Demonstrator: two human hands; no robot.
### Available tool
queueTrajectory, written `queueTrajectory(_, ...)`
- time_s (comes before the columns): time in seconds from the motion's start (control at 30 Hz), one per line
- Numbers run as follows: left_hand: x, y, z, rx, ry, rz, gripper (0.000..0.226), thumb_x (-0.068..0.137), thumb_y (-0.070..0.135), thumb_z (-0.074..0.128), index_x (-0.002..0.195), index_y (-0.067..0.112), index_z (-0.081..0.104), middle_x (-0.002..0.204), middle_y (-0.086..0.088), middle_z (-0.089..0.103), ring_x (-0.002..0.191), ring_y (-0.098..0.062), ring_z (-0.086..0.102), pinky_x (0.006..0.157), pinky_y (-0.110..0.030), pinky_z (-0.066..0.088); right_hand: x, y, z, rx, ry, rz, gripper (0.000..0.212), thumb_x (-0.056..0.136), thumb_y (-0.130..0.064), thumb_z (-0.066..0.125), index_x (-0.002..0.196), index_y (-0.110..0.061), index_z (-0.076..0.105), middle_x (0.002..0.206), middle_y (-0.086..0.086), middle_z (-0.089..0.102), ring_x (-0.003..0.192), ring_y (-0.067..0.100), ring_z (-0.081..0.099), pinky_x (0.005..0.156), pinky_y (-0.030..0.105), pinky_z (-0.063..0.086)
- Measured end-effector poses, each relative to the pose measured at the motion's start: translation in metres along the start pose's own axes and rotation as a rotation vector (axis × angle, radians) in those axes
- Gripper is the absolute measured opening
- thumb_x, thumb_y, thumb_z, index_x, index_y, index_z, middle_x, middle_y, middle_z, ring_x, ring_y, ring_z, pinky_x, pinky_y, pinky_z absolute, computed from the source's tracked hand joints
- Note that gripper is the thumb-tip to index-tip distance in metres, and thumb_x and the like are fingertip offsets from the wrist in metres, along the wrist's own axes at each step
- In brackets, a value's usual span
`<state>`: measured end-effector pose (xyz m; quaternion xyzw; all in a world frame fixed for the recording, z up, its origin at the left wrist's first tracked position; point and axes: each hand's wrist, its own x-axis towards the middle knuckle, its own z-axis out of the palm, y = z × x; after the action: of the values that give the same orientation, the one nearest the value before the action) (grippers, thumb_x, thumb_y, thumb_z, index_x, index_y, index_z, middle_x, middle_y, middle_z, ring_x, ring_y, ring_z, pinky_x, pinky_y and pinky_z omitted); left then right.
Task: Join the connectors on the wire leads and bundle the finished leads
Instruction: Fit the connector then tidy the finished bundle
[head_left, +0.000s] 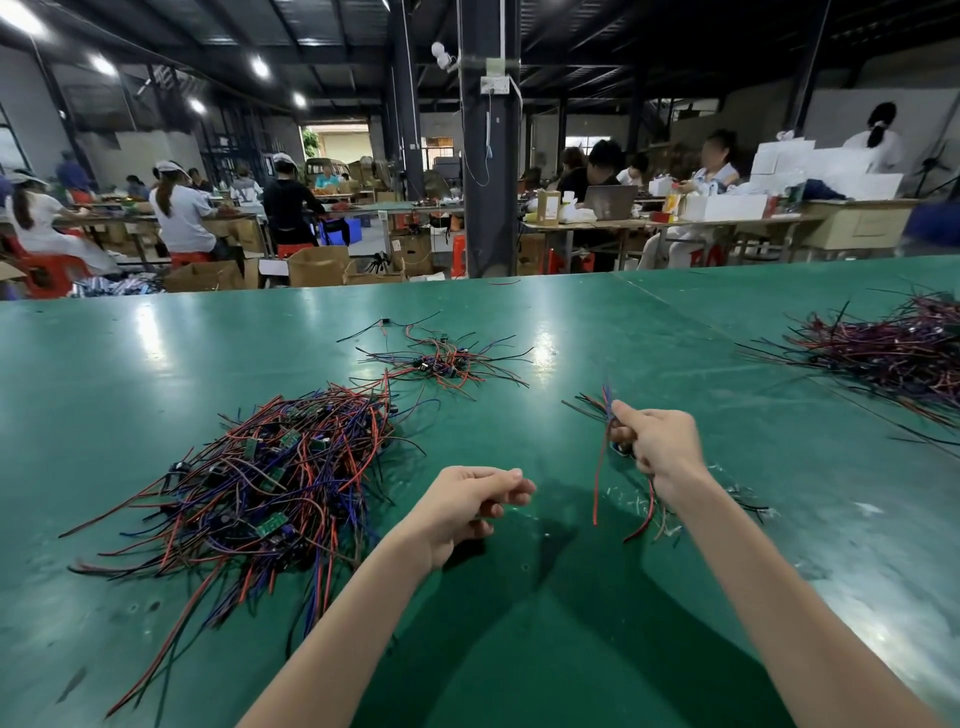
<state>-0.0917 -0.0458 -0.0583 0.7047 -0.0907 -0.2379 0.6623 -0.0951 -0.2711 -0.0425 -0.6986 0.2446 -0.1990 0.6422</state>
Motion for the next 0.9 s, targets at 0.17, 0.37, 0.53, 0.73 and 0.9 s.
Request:
queueTrajectory(0.17, 0.0, 0.0, 0.002, -0.017, 0.117, 0.017, 0.041, 0.085, 0.029, 0.067, 0.046, 0.017, 0.063, 0.049, 0.007, 0.05, 0.041, -0.003, 0.04, 0.042, -0.015, 0.03, 0.015, 0.01, -0.014, -0.601, 0.173, -0.109, 0.039, 0.086, -0.035, 0.068, 0.063, -0.003, 0.069, 0.061, 0.008, 0.063, 0.062, 0.026, 0.054, 0.055, 0.027, 0.036)
queueTrajectory(0.37, -0.002, 0.005, -0.003, 0.1, 0.242, 0.167, 0.04, 0.088, 0.018, 0.061, 0.049, 0.015, 0.056, 0.045, 0.008, 0.051, 0.043, -0.009, 0.037, 0.044, -0.018, 0.032, 0.015, 0.012, -0.011, -0.893, 0.238, -0.174, 0.031, 0.087, -0.037, 0.066, 0.075, -0.009, 0.071, 0.075, 0.013, 0.059, 0.071, 0.029, 0.052, 0.065, 0.03, 0.042)
queueTrajectory(0.53, -0.007, 0.006, -0.008, 0.748, 0.531, 0.486, 0.041, 0.092, 0.023, 0.056, 0.055, 0.006, 0.053, 0.056, -0.004, 0.054, 0.057, -0.024, 0.048, 0.062, -0.035, 0.039, 0.008, 0.015, -0.007, -1.036, 0.251, -0.229, 0.027, 0.09, -0.034, 0.063, 0.086, -0.007, 0.061, 0.09, 0.015, 0.063, 0.079, 0.031, 0.058, 0.065, 0.031, 0.04)
queueTrajectory(0.73, -0.01, 0.012, -0.021, 0.975, 0.82, 0.615, 0.027, 0.099, 0.018, 0.042, 0.081, 0.004, 0.058, 0.086, -0.013, 0.06, 0.082, -0.027, 0.053, 0.069, -0.031, 0.036, 0.002, 0.012, -0.002, -1.112, 0.258, -0.269, 0.017, 0.09, -0.019, 0.056, 0.098, -0.004, 0.059, 0.103, 0.016, 0.059, 0.092, 0.035, 0.061, 0.068, 0.033, 0.036)
queueTrajectory(0.9, -0.008, 0.013, -0.05, 1.284, 0.959, 0.104, 0.027, 0.088, 0.01, 0.043, 0.114, 0.007, 0.052, 0.118, -0.011, 0.057, 0.111, -0.026, 0.048, 0.092, -0.035, 0.039, -0.006, 0.009, -0.002, -1.089, 0.253, -0.333, 0.018, 0.091, -0.017, 0.053, 0.099, -0.001, 0.058, 0.1, 0.017, 0.054, 0.088, 0.037, 0.06, 0.069, 0.035, 0.039)
